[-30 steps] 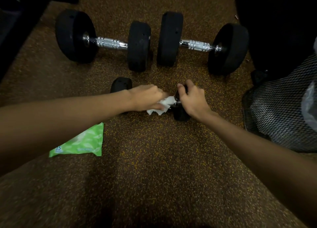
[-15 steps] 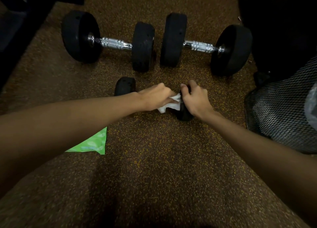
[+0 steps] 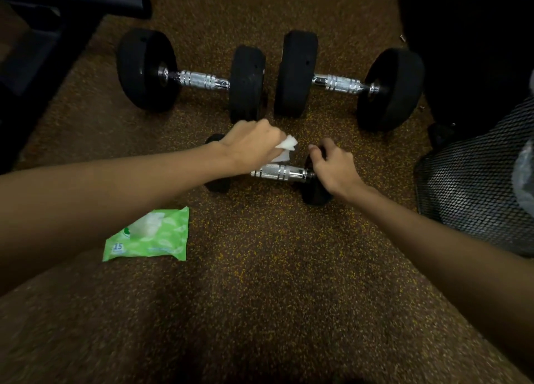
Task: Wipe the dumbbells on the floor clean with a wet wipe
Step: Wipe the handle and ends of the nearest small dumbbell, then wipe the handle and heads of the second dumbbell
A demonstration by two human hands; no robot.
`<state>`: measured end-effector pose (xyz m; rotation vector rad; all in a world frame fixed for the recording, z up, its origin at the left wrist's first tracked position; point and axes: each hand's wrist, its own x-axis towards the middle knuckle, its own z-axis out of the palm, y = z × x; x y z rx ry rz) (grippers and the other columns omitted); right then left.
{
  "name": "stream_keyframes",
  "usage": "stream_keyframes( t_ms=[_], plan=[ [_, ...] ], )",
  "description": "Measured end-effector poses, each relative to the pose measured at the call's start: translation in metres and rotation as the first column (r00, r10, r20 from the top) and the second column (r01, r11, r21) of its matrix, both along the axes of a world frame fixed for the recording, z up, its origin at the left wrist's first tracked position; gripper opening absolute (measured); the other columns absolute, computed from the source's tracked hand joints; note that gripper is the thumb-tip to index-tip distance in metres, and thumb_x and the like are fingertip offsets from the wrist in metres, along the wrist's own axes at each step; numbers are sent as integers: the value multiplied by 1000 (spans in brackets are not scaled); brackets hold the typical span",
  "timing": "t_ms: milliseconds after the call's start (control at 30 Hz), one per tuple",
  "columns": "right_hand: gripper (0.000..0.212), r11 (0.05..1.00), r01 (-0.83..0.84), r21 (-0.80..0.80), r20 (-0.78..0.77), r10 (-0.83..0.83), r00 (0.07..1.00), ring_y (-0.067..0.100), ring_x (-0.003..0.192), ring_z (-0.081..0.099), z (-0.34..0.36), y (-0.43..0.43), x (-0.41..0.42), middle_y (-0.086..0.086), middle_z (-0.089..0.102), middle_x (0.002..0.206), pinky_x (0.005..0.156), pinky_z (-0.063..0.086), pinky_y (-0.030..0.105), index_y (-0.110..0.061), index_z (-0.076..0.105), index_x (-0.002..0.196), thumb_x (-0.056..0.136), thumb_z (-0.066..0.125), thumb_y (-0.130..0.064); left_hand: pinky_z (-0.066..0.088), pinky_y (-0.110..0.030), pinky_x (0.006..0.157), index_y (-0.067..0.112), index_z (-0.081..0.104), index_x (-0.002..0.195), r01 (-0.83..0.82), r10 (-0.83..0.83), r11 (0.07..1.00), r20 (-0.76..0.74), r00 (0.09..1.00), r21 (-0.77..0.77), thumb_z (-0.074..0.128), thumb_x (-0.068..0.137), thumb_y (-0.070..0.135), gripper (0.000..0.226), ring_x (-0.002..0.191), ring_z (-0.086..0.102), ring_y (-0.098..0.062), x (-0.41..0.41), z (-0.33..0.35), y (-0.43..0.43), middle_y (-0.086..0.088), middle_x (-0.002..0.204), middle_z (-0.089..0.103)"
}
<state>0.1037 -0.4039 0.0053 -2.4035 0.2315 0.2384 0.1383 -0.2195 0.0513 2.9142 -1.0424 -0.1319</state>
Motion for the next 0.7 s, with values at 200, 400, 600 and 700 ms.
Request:
stream_keyframes(
  t_ms=[200,400,600,700],
  plan=[
    [43,996,-20,-86,-109,11,994,35,110,53,9,-2,7,20,58,122,79,32,29,-14,52,125,99,37,-45,43,-33,65,19,60,91,-257,236,915,-104,966,-311,53,93,34,16,82,59,-22,11,27,25,-1,82,59],
    [30,975,-25,-220,41,35,999,25,99,54,30,0,21,16,57,121,79,36,24,-11,59,114,95,51,-32,35,-28,55,30,51,62,-494,378,815,-368,850,-302,57,88,48,32,75,54,-15,18,32,43,10,69,53],
    [26,984,-83,159,127,63,990,14,94,63,81,51,43,-5,66,103,82,51,33,-31,60,114,90,55,-41,56,-31,78,13,68,107,-698,288,538,-675,679,-472,67,85,35,31,92,67,-16,30,41,51,-3,101,70],
    [29,918,-157,364,59,146,988,20,97,66,92,80,50,-1,65,107,81,55,42,-31,55,120,93,54,-40,46,-15,53,11,62,113,-750,251,450,-737,627,-485,64,88,34,33,74,62,-8,34,53,53,1,93,68]
  ],
)
